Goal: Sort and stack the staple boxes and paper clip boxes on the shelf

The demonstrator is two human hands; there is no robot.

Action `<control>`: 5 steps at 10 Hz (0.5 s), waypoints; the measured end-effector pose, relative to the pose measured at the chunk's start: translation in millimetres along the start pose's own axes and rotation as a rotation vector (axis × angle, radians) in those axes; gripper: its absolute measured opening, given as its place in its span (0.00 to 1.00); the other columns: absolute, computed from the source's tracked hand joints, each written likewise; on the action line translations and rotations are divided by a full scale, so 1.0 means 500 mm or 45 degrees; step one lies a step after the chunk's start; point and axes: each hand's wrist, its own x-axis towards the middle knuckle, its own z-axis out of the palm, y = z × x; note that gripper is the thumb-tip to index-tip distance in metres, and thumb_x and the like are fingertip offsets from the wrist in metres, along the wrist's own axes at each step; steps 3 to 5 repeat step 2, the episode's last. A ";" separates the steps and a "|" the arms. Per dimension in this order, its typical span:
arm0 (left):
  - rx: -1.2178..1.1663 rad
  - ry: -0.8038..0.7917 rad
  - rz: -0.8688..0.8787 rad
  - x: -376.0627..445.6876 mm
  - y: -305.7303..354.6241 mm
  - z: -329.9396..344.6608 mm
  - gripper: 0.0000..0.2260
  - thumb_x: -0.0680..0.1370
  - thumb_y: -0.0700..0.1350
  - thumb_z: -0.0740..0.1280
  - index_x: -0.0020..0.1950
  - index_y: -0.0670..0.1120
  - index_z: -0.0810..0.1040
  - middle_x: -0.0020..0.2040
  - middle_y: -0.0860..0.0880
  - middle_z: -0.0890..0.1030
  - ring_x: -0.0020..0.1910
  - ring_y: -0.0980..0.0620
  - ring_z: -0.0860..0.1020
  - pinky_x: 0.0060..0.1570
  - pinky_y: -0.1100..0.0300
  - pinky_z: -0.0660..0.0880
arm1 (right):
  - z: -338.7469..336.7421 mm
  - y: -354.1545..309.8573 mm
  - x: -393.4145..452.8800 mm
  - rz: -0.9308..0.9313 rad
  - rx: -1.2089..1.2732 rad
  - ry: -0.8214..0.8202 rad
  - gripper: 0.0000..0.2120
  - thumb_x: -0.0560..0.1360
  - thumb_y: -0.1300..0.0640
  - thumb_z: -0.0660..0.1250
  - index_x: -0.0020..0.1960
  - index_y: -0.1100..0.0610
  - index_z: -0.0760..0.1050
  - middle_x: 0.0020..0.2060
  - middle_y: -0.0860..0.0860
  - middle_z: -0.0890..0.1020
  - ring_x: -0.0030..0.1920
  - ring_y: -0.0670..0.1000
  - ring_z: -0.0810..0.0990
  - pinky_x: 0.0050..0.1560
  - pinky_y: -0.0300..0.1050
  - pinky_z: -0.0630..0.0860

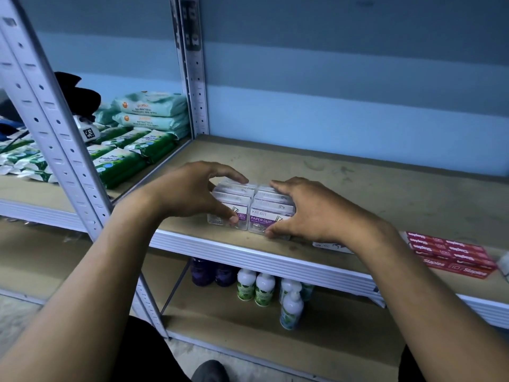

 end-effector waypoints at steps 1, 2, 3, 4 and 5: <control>0.050 0.027 0.039 -0.008 0.000 0.005 0.33 0.62 0.56 0.80 0.65 0.66 0.73 0.66 0.63 0.72 0.60 0.57 0.74 0.51 0.64 0.71 | -0.003 0.006 -0.013 -0.041 0.056 -0.007 0.52 0.65 0.39 0.79 0.80 0.48 0.56 0.76 0.49 0.66 0.74 0.49 0.66 0.73 0.44 0.63; -0.002 0.110 0.088 -0.030 0.002 0.010 0.39 0.62 0.56 0.80 0.70 0.66 0.68 0.70 0.63 0.69 0.65 0.61 0.70 0.61 0.61 0.70 | -0.016 0.020 -0.038 -0.038 0.207 -0.004 0.53 0.67 0.40 0.78 0.82 0.46 0.51 0.79 0.45 0.60 0.77 0.45 0.60 0.73 0.35 0.56; -0.002 0.110 0.088 -0.030 0.002 0.010 0.39 0.62 0.56 0.80 0.70 0.66 0.68 0.70 0.63 0.69 0.65 0.61 0.70 0.61 0.61 0.70 | -0.016 0.020 -0.038 -0.038 0.207 -0.004 0.53 0.67 0.40 0.78 0.82 0.46 0.51 0.79 0.45 0.60 0.77 0.45 0.60 0.73 0.35 0.56; -0.002 0.110 0.088 -0.030 0.002 0.010 0.39 0.62 0.56 0.80 0.70 0.66 0.68 0.70 0.63 0.69 0.65 0.61 0.70 0.61 0.61 0.70 | -0.016 0.020 -0.038 -0.038 0.207 -0.004 0.53 0.67 0.40 0.78 0.82 0.46 0.51 0.79 0.45 0.60 0.77 0.45 0.60 0.73 0.35 0.56; -0.002 0.110 0.088 -0.030 0.002 0.010 0.39 0.62 0.56 0.80 0.70 0.66 0.68 0.70 0.63 0.69 0.65 0.61 0.70 0.61 0.61 0.70 | -0.016 0.020 -0.038 -0.038 0.207 -0.004 0.53 0.67 0.40 0.78 0.82 0.46 0.51 0.79 0.45 0.60 0.77 0.45 0.60 0.73 0.35 0.56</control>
